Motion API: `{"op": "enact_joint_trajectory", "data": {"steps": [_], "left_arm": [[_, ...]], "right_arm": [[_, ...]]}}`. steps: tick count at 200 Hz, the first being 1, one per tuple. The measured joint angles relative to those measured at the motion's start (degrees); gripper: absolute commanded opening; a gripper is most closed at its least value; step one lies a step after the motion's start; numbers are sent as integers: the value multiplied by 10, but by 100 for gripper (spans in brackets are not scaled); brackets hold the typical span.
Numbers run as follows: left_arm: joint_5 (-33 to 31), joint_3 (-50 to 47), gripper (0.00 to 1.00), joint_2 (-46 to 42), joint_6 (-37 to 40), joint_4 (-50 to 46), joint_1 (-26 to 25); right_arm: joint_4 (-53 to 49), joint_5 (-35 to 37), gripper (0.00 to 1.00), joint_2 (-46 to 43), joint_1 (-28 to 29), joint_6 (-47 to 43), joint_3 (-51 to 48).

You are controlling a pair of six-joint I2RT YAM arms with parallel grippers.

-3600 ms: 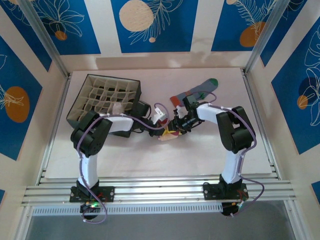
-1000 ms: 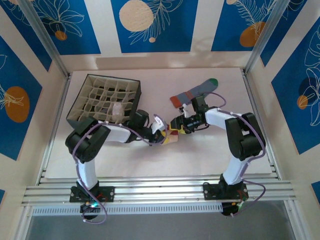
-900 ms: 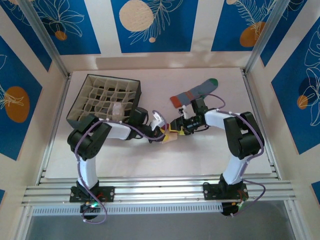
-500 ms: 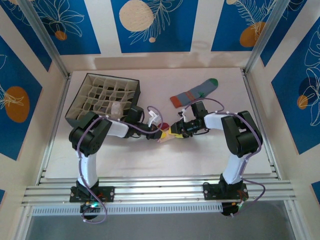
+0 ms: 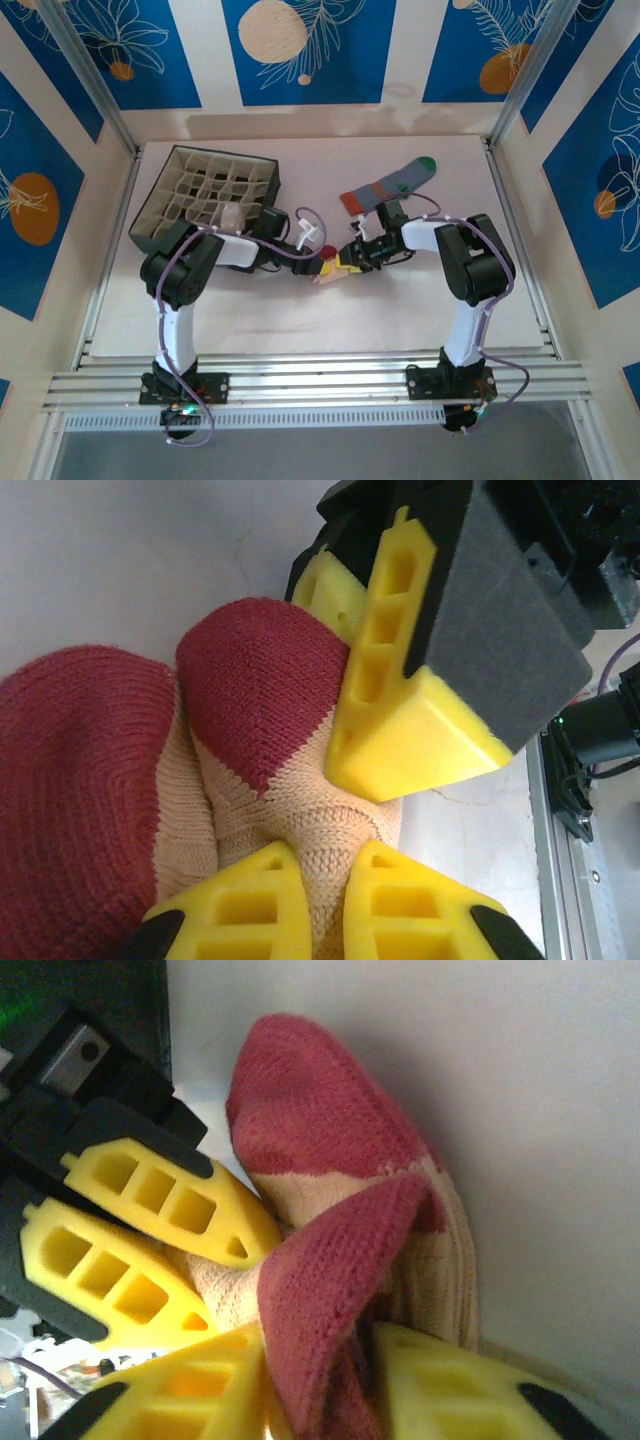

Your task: Roll the socks

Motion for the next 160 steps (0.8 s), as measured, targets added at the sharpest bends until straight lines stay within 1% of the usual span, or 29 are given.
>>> {"op": "enact_joint_trajectory", "data": {"steps": [8,21,35,53,87,115,145,160], "left_arm": [[-3,0,17,-2,7,-5,0],[-16,0,22,-9,20,-17,-2],[-38,-4,29,-22,38,-27,-7],[-76,-12,34,-45,69,-41,-17],[-142,-31,37,-100,141,-74,-39],[-186,-42,38,-149,210,-98,-61],[-242,-82,41,-210,272,-79,-91],[-285,-118,44,-244,303,-53,-110]], "right_arm": [[-10,-2,12,5,0,-3,7],[-25,-2,6,9,0,-4,14],[-41,2,3,9,1,-5,18],[-65,14,1,9,6,-5,26],[-108,43,1,2,14,-7,38],[-157,74,1,-1,22,-16,57],[-207,109,1,-8,36,-27,71],[-226,119,0,-12,39,-31,71]]}}
